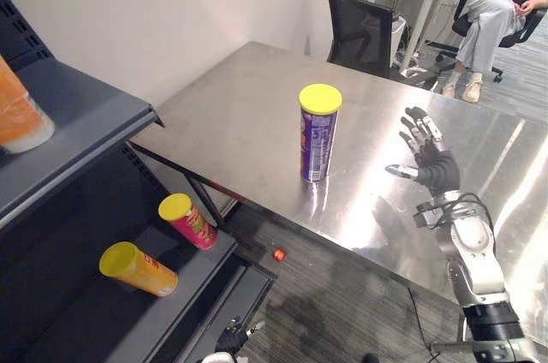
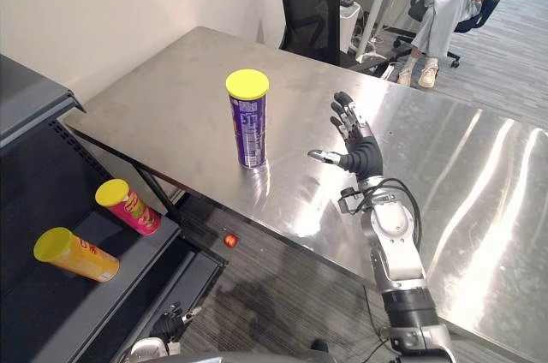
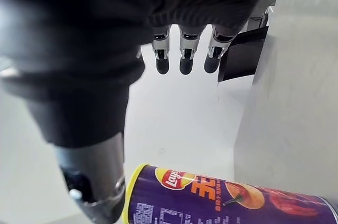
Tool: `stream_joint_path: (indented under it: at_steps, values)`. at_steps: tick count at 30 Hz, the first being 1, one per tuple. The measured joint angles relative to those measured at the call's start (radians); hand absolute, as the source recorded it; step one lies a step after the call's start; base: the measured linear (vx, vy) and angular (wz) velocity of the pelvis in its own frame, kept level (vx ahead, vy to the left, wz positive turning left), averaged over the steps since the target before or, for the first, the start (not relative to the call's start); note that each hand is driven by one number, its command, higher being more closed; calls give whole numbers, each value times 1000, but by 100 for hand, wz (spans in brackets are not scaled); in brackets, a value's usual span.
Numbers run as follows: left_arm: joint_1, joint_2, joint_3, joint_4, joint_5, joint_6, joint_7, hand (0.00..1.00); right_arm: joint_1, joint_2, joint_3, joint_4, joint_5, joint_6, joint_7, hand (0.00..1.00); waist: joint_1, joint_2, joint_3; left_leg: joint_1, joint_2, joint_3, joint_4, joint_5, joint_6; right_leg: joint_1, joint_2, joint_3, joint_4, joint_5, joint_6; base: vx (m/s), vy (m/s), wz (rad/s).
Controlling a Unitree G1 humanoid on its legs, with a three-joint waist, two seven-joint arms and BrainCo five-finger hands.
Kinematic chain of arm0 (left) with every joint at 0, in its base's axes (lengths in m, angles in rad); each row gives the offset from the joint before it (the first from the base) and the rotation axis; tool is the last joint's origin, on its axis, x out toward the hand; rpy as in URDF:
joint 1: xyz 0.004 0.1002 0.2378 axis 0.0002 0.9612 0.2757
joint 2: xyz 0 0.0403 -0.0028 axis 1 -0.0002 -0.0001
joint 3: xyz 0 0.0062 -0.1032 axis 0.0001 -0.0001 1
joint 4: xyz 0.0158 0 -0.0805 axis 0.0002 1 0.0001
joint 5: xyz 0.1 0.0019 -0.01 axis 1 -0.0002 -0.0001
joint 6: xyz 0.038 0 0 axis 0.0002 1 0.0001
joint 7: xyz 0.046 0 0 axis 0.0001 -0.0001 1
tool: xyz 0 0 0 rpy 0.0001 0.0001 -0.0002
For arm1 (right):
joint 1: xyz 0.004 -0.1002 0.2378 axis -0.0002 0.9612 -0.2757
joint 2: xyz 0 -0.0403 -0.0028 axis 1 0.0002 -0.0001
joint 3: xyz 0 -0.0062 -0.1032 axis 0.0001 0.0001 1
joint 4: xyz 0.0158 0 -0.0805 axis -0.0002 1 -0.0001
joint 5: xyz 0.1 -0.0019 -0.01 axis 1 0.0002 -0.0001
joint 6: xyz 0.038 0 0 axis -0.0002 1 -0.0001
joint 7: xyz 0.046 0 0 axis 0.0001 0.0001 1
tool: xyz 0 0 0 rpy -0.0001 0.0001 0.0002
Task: Put the gum and the chips on the shelf.
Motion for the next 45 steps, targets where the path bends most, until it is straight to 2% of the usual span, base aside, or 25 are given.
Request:
stream_joint_path:
  at_steps: [10, 24, 37, 45]
  values:
    - [-2, -1, -9, -7, -3, 0, 0, 0, -99, 3, 80, 70, -1, 16, 1, 0, 19, 0, 3, -4, -1, -6, -9, 12, 1, -3, 1, -9, 0, 0, 0, -16, -22, 1]
    - [1, 10, -9, -27, -9, 0, 0, 0, -182, 4, 145, 122, -1, 35, 2, 0, 22, -20, 15, -16, -3, -31, -33, 40, 3, -5, 3, -33, -5, 0, 0, -12, -20, 6]
    - [1, 12, -9, -28, -19, 0, 0, 0, -288, 4, 165, 242, -3, 44, -4, 0, 27, -22, 16, -32, -3, -52, -35, 51, 3, -5, 3, -53, -14, 0, -1, -5, -11, 4]
    - [1, 12, -9, -43, -58, 0, 7, 0, -400, 4, 189, 312, -12, 74, -34, 0, 49, -26, 22, -66, -2, -88, -36, 70, 5, -8, 3, -79, -24, 0, -1, -18, -26, 14]
